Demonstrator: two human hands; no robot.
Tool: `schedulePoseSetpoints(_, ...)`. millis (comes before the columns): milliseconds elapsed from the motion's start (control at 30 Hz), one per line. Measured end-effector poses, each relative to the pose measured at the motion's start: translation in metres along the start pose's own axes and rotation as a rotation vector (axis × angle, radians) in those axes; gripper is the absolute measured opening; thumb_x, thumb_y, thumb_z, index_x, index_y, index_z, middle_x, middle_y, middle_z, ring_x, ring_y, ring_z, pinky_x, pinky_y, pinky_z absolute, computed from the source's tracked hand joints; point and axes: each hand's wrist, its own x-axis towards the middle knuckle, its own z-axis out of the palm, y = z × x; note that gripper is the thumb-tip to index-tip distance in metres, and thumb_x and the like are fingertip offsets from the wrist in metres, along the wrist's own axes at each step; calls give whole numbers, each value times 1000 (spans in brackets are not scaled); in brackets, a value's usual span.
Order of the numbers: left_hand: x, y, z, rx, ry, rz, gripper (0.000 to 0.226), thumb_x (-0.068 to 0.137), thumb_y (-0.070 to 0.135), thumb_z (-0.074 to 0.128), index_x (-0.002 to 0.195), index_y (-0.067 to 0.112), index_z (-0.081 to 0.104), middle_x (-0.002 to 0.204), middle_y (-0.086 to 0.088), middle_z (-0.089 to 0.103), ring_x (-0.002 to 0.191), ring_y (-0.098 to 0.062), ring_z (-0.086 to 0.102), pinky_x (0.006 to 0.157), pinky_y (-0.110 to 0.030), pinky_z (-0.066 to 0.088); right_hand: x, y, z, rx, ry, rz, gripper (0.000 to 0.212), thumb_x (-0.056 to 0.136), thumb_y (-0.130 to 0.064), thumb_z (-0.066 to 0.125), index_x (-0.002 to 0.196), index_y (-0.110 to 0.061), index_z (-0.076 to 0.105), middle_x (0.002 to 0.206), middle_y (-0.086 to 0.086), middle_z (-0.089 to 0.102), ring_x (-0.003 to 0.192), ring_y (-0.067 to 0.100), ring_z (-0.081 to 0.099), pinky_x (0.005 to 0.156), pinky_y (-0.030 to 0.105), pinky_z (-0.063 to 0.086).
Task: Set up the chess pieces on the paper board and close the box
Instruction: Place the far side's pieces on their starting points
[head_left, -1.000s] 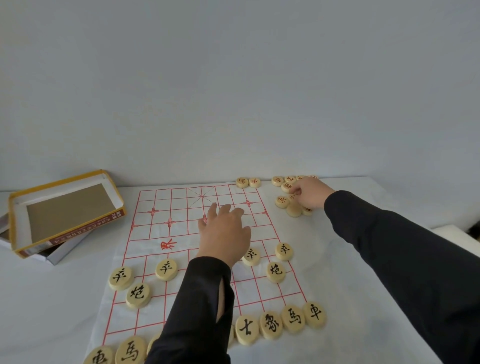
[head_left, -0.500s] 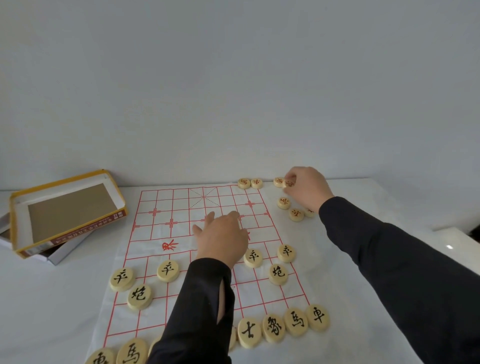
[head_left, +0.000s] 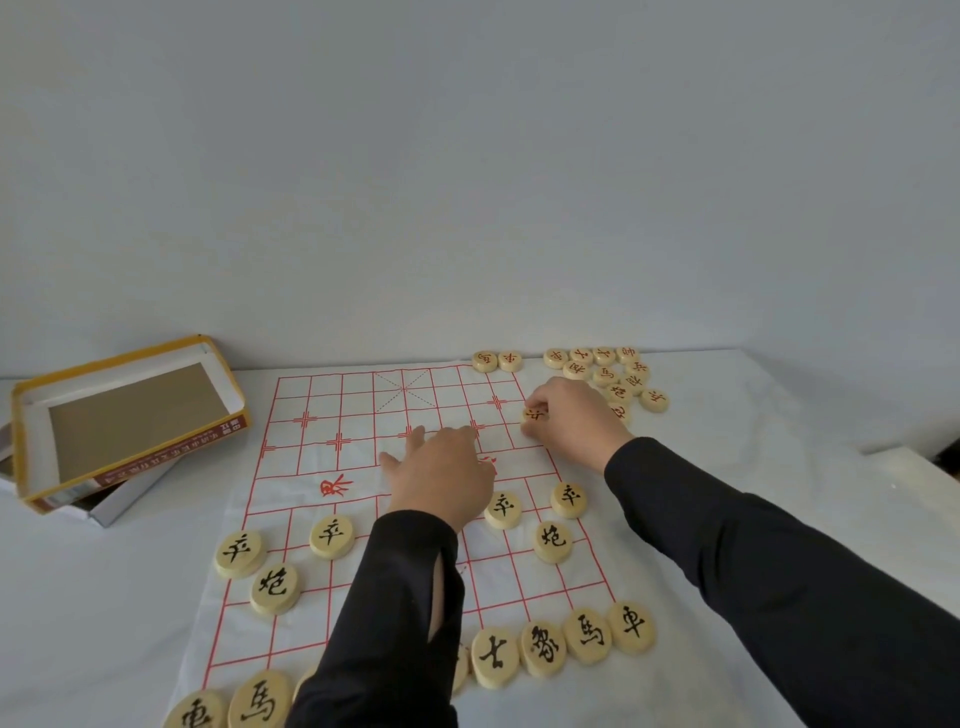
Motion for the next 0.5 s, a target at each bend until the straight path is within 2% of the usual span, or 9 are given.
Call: schedulePoseSetpoints(500, -2, 1, 1, 49, -3, 42, 48, 96, 34, 40, 143, 26, 29, 149, 1, 29, 142, -25, 13, 111, -58, 9, -1, 4, 1, -35, -4, -66, 38, 90, -26, 59, 127, -17, 56, 127, 2, 56, 113, 19, 55, 91, 29, 43)
